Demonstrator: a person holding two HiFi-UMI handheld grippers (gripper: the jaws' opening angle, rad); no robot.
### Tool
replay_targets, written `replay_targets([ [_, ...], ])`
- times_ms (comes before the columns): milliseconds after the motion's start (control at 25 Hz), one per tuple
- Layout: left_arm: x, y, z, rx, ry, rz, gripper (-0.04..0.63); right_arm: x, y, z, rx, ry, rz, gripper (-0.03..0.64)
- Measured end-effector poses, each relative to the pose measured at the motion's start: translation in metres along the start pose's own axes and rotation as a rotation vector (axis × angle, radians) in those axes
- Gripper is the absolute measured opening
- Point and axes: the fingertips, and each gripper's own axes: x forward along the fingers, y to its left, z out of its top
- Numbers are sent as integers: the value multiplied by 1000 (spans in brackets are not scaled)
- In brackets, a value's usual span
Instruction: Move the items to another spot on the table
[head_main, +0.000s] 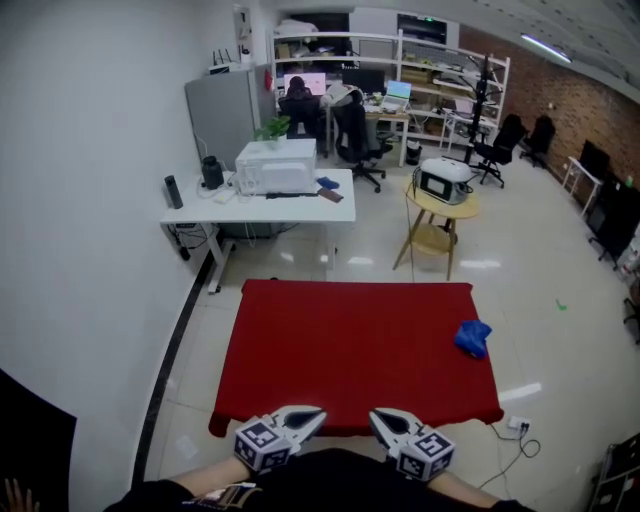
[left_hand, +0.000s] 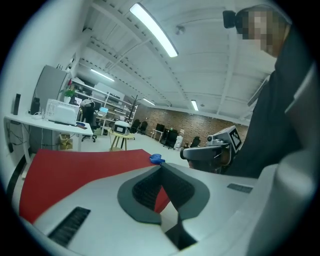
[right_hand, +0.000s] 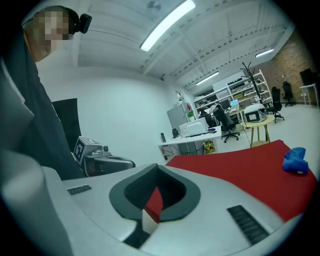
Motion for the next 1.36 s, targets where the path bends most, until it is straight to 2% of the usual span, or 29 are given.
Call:
replay_targets([
  [120, -5, 2, 0, -12, -10, -2, 2, 3, 3, 2, -34, -23, 35, 2],
  [280, 7, -8, -4, -98, -59, 24, 2, -17, -12, 5, 38, -1, 37, 0],
  [520, 33, -25, -10, -61, -21, 1, 2, -27, -17, 2, 3, 9, 88, 0],
  [680, 29, -26, -13, -86, -31, 15, 2, -33, -19, 2, -2, 4, 89, 0],
  [1000, 22, -27, -14, -89, -37, 23, 2, -33, -10, -1, 20, 7, 119, 0],
  [1360, 14, -26, -17, -97, -30, 27, 2, -30, 0, -1, -6, 22, 128, 0],
])
